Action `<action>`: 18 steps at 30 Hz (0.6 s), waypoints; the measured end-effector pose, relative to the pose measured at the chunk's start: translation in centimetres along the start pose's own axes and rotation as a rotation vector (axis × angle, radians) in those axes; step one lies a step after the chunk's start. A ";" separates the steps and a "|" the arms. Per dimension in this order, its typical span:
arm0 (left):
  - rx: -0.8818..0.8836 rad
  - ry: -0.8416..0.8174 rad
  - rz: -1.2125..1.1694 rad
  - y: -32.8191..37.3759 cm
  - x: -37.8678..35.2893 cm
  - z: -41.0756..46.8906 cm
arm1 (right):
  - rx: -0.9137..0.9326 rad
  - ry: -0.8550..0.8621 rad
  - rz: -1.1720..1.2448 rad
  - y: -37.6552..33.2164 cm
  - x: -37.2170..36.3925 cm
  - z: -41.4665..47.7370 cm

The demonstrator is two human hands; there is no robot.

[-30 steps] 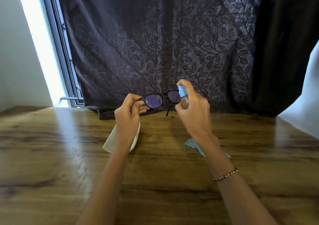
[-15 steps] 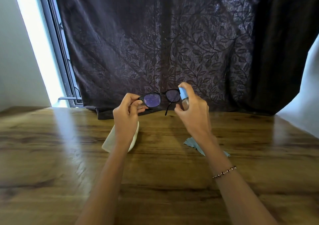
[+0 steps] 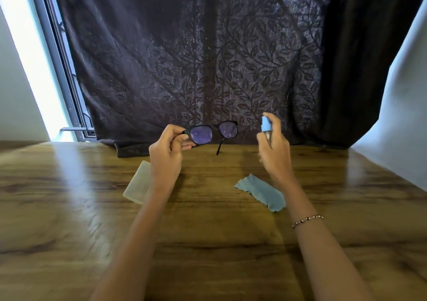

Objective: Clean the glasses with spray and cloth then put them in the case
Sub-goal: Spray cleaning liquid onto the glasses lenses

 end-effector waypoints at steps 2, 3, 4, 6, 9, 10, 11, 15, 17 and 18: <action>0.000 -0.003 -0.004 -0.2 -0.3 0.0 | -0.068 -0.032 0.015 2.0 0.8 0.0; -0.009 -0.010 0.004 -0.1 -0.4 -0.1 | -0.101 -0.043 0.013 2.9 1.3 -0.1; -0.018 -0.018 0.014 -0.1 -0.5 -0.1 | -0.133 -0.048 -0.002 3.8 1.7 -0.2; -0.026 -0.028 0.022 -0.2 -0.7 -0.2 | -0.193 -0.055 -0.034 5.2 2.2 -0.4; -0.024 -0.032 0.041 -0.4 -0.7 -0.3 | -0.299 -0.075 -0.059 7.3 2.3 -0.7; -0.020 -0.034 0.043 -0.6 -0.7 -0.3 | -0.332 -0.077 -0.055 7.9 2.3 -0.8; -0.017 -0.035 0.045 -0.7 -0.7 -0.3 | -0.359 -0.078 -0.054 8.3 2.3 -0.8; -0.017 -0.028 0.047 -0.9 -0.6 -0.3 | -0.419 -0.093 -0.090 9.3 2.3 -1.1; -0.025 -0.033 0.059 -0.8 -0.6 -0.4 | -0.442 -0.103 -0.104 9.4 2.3 -1.1; -0.028 -0.035 0.064 -0.8 -0.6 -0.4 | -0.456 -0.110 -0.112 9.5 2.3 -1.1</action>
Point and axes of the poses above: each hand's wrist, its own z-axis towards the middle knuckle, its own x-axis out of the back of the hand, y = z × x, the point moved 5 cm from there along z, towards the middle knuckle, and after that the axes turned 4 degrees about x, right-handed, at the moved point
